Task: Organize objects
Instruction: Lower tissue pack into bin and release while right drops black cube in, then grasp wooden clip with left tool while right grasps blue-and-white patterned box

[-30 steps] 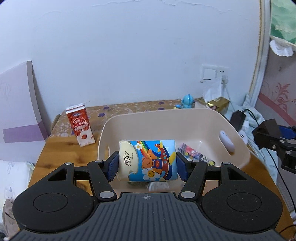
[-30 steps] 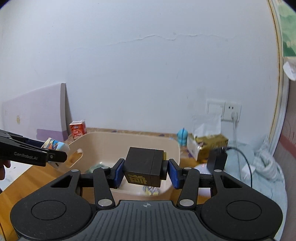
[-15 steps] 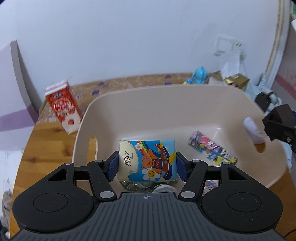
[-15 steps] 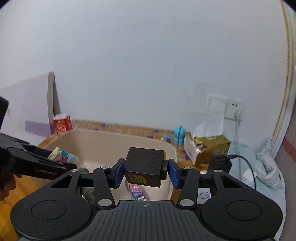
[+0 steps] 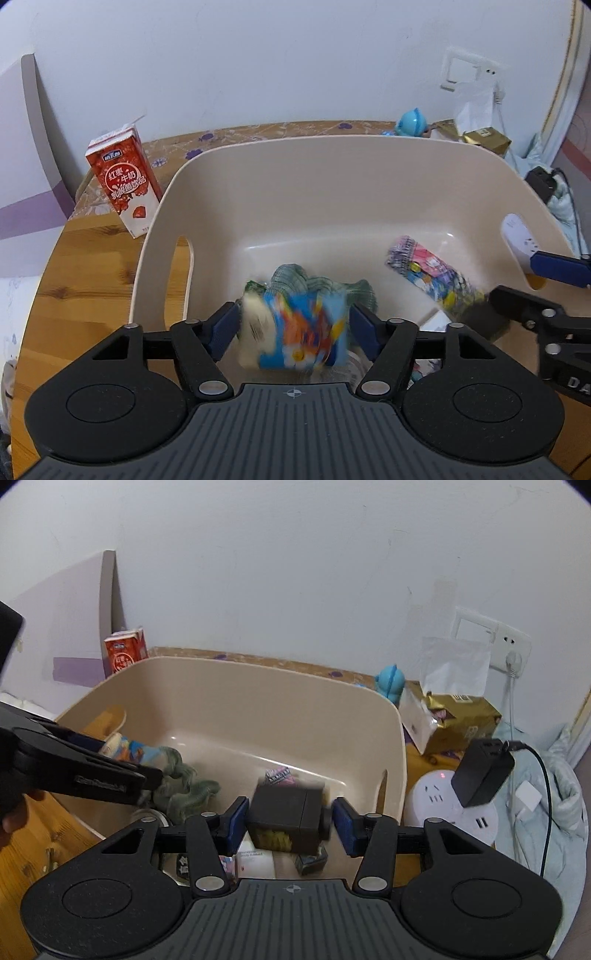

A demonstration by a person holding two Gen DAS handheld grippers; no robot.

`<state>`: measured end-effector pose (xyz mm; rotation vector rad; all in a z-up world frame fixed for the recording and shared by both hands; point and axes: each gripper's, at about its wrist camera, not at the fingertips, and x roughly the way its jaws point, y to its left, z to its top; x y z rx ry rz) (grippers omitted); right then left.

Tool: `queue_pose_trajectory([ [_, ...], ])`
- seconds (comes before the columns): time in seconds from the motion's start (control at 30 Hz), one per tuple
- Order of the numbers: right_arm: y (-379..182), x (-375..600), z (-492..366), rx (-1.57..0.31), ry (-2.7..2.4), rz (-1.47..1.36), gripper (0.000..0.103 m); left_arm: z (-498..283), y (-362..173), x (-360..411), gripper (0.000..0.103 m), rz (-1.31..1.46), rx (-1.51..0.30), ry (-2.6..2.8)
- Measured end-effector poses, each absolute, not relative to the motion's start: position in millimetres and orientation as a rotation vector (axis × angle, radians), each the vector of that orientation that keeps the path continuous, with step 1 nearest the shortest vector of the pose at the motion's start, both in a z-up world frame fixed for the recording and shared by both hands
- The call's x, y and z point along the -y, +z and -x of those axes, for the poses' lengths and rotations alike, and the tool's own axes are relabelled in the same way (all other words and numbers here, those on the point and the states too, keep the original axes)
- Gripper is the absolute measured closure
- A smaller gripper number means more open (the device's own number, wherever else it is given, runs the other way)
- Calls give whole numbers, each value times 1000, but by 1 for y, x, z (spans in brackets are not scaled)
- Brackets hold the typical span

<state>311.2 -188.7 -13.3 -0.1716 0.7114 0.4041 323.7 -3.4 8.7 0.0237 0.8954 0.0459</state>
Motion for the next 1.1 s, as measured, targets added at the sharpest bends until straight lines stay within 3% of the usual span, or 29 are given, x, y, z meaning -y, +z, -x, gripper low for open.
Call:
queue_pose_trajectory([
  [0.07,-12,190,-307,-703,394,167,41,-316,17,3,22,-25,-868,50],
  [0.3,2,202,-288,-658,378,92,25,-279,45,-2,17,-26,-793,46],
  [0.7,17,201,-227,-592,411,32,15,-207,60,-25,14,10,-750,63],
  [1.1,-25,174,-209,-722,449,62,14,-175,3,-52,14,30,-885,124],
])
